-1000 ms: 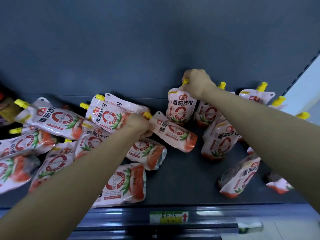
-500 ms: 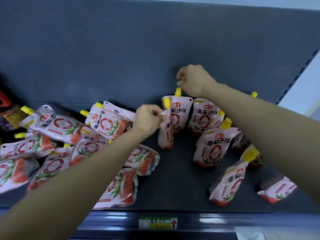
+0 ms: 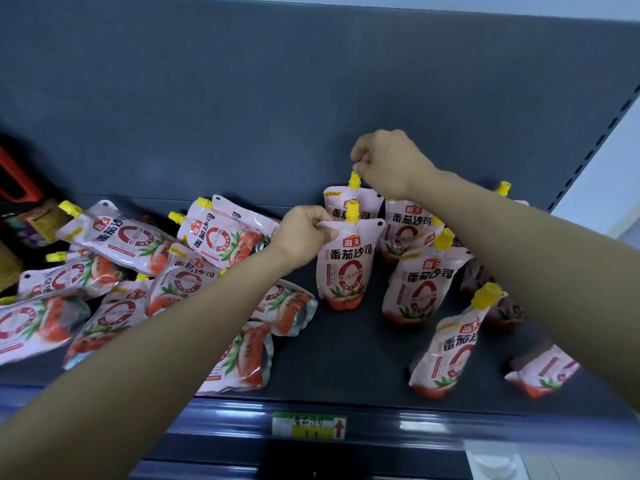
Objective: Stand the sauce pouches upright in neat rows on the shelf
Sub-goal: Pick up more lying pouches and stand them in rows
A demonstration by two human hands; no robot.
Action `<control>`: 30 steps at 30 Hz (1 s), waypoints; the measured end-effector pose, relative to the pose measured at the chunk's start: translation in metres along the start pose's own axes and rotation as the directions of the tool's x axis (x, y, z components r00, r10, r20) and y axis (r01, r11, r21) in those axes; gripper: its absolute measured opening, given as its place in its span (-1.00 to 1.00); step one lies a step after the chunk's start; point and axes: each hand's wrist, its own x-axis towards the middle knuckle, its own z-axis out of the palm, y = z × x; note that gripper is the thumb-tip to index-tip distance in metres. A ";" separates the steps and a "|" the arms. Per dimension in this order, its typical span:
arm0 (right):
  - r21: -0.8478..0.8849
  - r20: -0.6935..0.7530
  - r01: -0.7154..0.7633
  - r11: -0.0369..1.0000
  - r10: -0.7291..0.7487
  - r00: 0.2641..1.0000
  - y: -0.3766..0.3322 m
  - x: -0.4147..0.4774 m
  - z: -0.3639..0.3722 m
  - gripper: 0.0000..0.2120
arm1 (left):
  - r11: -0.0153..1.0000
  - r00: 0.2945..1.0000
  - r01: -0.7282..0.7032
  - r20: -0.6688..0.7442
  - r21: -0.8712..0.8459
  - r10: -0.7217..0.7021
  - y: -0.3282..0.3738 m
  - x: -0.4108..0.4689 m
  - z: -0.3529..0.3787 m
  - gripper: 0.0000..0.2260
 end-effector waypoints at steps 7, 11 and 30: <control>-0.003 0.002 0.042 0.999 -0.042 0.999 -0.013 -0.013 -0.004 -0.76 | 0.998 0.999 -0.042 0.012 0.042 0.041 0.003 -0.014 -0.003 -0.94; -0.018 0.000 0.077 0.997 -0.077 0.997 -0.023 -0.020 -0.006 -0.75 | 0.997 0.996 -0.053 -0.072 0.058 0.057 0.004 -0.021 -0.014 -0.92; -0.064 0.518 0.399 0.915 -0.312 0.797 -0.128 -0.029 0.091 -0.63 | 0.846 0.933 0.288 -0.330 0.449 -0.143 -0.059 -0.127 -0.119 -0.78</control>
